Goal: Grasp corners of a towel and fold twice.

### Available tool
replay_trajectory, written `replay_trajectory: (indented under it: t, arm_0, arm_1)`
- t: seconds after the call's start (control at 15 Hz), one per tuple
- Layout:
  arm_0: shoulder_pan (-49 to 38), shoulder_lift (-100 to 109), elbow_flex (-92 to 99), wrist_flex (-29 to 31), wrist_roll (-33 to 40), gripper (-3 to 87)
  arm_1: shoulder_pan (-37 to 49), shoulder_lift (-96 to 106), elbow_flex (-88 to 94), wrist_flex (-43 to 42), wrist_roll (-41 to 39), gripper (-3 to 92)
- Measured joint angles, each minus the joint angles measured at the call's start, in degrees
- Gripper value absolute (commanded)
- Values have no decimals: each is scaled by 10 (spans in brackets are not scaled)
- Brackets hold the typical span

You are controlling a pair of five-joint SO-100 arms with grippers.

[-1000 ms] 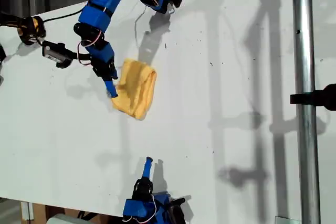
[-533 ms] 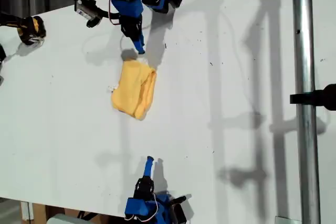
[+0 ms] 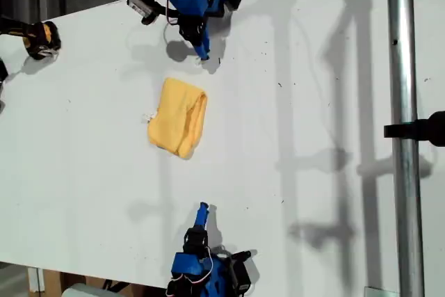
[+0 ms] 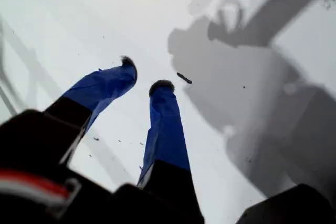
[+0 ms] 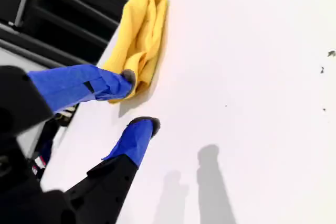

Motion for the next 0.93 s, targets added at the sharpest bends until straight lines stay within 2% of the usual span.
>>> replay_trajectory:
  t: [0.13, 0.27, 0.33, 0.4, 0.47, 0.53, 0.67, 0.93]
  arm_0:
    - [11, -1, 2, 19, -140, 126]
    - [10, -1, 2, 101, -318, 125]
    - [7, -2, 2, 116, -318, 127]
    - [6, -2, 2, 121, -230, 120]
    - [6, -1, 2, 123, -86, 120]
    - [11, 0, 2, 124, 28, 120]
    - [12, 2, 2, 124, 91, 120]
    - [12, 2, 2, 124, 100, 120]
  arm_1:
    - [-27, 0, 2, -3, 58, 150]
    - [-22, 0, 2, 1, 33, 150]
    - [-25, 0, 2, 4, -2, 150]
    - [-28, 0, 2, 4, -12, 150]
    - [-28, 0, 2, 4, -16, 150]
    - [-28, 0, 2, 4, -16, 150]
    - [-28, 0, 2, 4, -16, 150]
    - [-28, 0, 2, 4, -18, 150]
